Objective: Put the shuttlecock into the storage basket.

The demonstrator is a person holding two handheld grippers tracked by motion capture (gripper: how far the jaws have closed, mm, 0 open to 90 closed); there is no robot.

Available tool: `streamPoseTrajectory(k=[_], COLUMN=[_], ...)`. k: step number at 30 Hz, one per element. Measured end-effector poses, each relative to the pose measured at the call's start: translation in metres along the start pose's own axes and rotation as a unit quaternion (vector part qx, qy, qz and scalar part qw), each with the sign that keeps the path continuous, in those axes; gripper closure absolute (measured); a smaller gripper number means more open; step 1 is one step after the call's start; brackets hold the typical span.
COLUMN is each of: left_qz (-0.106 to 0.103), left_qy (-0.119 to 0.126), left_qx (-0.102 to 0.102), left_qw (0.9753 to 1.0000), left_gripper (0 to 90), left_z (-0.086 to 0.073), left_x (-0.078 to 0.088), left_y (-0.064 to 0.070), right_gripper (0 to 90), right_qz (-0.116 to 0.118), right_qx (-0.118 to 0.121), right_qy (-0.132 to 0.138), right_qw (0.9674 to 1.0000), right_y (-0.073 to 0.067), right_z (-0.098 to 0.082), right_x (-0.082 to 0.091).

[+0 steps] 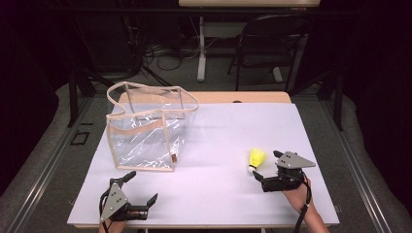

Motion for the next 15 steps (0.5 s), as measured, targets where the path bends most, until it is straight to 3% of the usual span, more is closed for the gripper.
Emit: streamPoseTrajectory(k=[15], left_qz=[-0.001], left_qy=[-0.001], left_qx=[-0.002], left_qw=[1.0000], left_gripper=[0.0], left_z=[0.000], left_x=[0.000], left_y=[0.000], right_gripper=[0.0], right_qz=[0.019], right_qx=[-0.006], right_qy=[-0.033], right_qw=[0.9993], right_y=[0.015], right_z=[0.010], right_x=[-0.013])
Point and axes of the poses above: each handheld gripper's, and its own axes: x roughly backward along the jaws, z roughly out of its top, y roughly to its right, the point moved 4 cm from there along -x, roughly forward along the jaws, and after that the axes turned 1 degree about -y, right-handed, at the moved point
